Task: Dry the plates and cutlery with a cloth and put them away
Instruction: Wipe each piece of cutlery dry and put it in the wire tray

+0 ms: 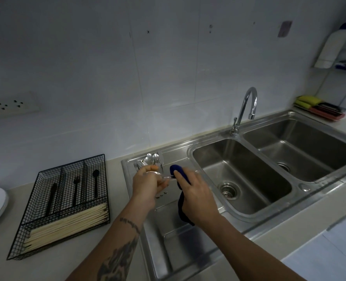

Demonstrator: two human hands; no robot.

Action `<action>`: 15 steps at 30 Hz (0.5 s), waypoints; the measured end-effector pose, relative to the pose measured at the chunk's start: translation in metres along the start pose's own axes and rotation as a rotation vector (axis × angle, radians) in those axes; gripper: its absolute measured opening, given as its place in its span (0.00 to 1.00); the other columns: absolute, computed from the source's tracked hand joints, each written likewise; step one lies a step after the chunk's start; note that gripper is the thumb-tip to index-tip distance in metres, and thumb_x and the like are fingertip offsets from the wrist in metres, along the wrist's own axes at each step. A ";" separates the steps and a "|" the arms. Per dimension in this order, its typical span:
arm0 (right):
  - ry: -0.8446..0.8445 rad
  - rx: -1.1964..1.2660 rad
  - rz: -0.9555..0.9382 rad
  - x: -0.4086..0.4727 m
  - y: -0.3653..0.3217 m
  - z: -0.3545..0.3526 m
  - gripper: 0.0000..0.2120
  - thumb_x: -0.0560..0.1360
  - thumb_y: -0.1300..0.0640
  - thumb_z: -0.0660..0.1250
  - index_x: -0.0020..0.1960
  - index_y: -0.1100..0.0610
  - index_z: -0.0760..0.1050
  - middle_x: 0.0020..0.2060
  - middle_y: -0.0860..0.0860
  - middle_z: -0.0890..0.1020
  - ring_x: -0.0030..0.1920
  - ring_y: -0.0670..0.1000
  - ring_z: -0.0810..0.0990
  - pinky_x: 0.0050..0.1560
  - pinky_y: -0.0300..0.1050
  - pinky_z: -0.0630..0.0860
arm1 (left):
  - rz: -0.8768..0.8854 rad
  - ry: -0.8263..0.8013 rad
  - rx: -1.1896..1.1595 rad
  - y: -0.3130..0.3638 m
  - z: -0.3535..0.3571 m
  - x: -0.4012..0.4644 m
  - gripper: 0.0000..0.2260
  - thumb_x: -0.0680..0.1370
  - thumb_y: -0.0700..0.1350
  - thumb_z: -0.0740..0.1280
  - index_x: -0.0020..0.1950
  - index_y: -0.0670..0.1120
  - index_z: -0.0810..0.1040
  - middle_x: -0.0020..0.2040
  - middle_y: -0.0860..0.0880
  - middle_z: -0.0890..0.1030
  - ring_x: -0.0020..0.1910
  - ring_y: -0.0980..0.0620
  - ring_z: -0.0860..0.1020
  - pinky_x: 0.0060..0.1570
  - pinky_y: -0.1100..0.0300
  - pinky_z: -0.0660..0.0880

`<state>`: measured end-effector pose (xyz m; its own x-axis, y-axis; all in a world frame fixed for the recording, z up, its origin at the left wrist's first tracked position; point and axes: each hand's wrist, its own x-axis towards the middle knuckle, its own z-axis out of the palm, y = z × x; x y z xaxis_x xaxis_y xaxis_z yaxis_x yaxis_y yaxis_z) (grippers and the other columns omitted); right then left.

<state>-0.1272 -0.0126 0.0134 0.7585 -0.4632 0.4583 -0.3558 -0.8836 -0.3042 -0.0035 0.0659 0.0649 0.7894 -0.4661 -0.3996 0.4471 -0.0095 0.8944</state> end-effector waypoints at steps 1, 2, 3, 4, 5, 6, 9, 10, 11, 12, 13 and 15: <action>-0.014 -0.029 0.023 0.000 0.007 0.001 0.33 0.66 0.68 0.69 0.71 0.58 0.69 0.66 0.56 0.72 0.59 0.58 0.73 0.57 0.54 0.76 | -0.011 -0.002 -0.004 0.001 -0.004 0.000 0.14 0.74 0.25 0.60 0.51 0.41 0.77 0.42 0.40 0.78 0.29 0.49 0.82 0.42 0.54 0.82; -0.035 -0.058 0.046 0.000 0.013 0.001 0.34 0.66 0.67 0.70 0.71 0.57 0.68 0.67 0.55 0.71 0.61 0.58 0.72 0.58 0.55 0.75 | -0.027 -0.008 -0.010 0.001 -0.008 0.001 0.14 0.74 0.25 0.59 0.53 0.39 0.77 0.41 0.40 0.77 0.29 0.49 0.82 0.41 0.56 0.82; -0.059 -0.084 0.059 0.000 0.017 0.000 0.36 0.65 0.65 0.71 0.72 0.56 0.67 0.67 0.54 0.70 0.63 0.57 0.71 0.59 0.56 0.74 | -0.050 -0.019 -0.018 0.001 -0.011 0.000 0.14 0.75 0.25 0.59 0.54 0.38 0.77 0.42 0.40 0.77 0.32 0.48 0.82 0.39 0.57 0.82; -0.073 -0.102 0.056 0.001 0.017 -0.001 0.38 0.64 0.65 0.73 0.72 0.55 0.66 0.67 0.54 0.70 0.64 0.57 0.71 0.60 0.56 0.74 | -0.077 -0.035 -0.031 0.002 -0.013 -0.001 0.15 0.75 0.25 0.59 0.56 0.38 0.77 0.43 0.40 0.76 0.35 0.46 0.82 0.38 0.58 0.82; -0.073 -0.117 0.037 0.001 0.014 -0.002 0.39 0.62 0.64 0.74 0.71 0.54 0.66 0.67 0.54 0.70 0.63 0.57 0.71 0.60 0.57 0.73 | -0.105 -0.050 -0.048 0.003 -0.014 -0.002 0.15 0.76 0.25 0.59 0.57 0.37 0.77 0.45 0.40 0.76 0.38 0.45 0.81 0.37 0.59 0.82; -0.064 -0.134 0.003 0.003 0.009 -0.003 0.39 0.61 0.64 0.75 0.70 0.54 0.67 0.66 0.54 0.71 0.63 0.57 0.72 0.59 0.57 0.73 | -0.130 -0.070 -0.068 0.004 -0.015 -0.003 0.14 0.76 0.25 0.59 0.57 0.37 0.76 0.45 0.40 0.77 0.40 0.45 0.81 0.37 0.59 0.83; -0.025 -0.196 -0.116 0.008 -0.003 -0.004 0.37 0.61 0.62 0.74 0.69 0.53 0.69 0.65 0.53 0.73 0.63 0.56 0.72 0.61 0.59 0.68 | -0.180 -0.126 -0.126 0.010 -0.016 -0.005 0.14 0.76 0.25 0.59 0.56 0.37 0.76 0.46 0.39 0.78 0.42 0.44 0.81 0.39 0.59 0.83; -0.022 -0.203 -0.128 0.010 -0.002 -0.006 0.37 0.61 0.61 0.73 0.69 0.52 0.69 0.65 0.53 0.73 0.63 0.56 0.72 0.62 0.62 0.66 | -0.191 -0.138 -0.140 0.011 -0.017 -0.004 0.13 0.76 0.25 0.59 0.55 0.37 0.77 0.47 0.39 0.78 0.42 0.44 0.82 0.39 0.59 0.83; -0.021 -0.200 -0.128 0.012 0.001 -0.008 0.37 0.61 0.60 0.73 0.69 0.51 0.68 0.64 0.52 0.73 0.63 0.56 0.72 0.63 0.66 0.65 | -0.203 -0.147 -0.145 0.012 -0.018 -0.004 0.13 0.76 0.25 0.59 0.54 0.37 0.77 0.47 0.39 0.78 0.42 0.43 0.82 0.38 0.59 0.83; -0.024 -0.177 -0.124 0.013 0.005 -0.010 0.37 0.61 0.60 0.73 0.69 0.51 0.68 0.64 0.52 0.72 0.63 0.57 0.72 0.63 0.68 0.65 | -0.214 -0.160 -0.145 0.012 -0.019 -0.005 0.13 0.77 0.25 0.59 0.53 0.37 0.78 0.47 0.39 0.78 0.42 0.43 0.82 0.37 0.59 0.83; -0.028 -0.132 -0.126 0.015 0.009 -0.011 0.37 0.62 0.61 0.73 0.69 0.51 0.68 0.63 0.53 0.73 0.61 0.58 0.72 0.62 0.67 0.68 | -0.224 -0.174 -0.137 0.012 -0.019 -0.005 0.12 0.77 0.25 0.59 0.53 0.36 0.78 0.47 0.39 0.78 0.43 0.44 0.82 0.37 0.60 0.83; -0.028 -0.032 -0.142 0.018 0.013 -0.012 0.32 0.64 0.64 0.71 0.67 0.53 0.69 0.59 0.54 0.74 0.55 0.58 0.73 0.56 0.57 0.75 | -0.235 -0.203 -0.138 0.011 -0.018 -0.007 0.11 0.77 0.25 0.59 0.52 0.35 0.78 0.47 0.39 0.77 0.43 0.44 0.81 0.39 0.60 0.83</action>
<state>-0.1251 -0.0333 0.0280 0.8175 -0.3313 0.4711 -0.2605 -0.9422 -0.2107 0.0037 0.0844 0.0740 0.5644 -0.6324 -0.5306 0.6703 -0.0241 0.7417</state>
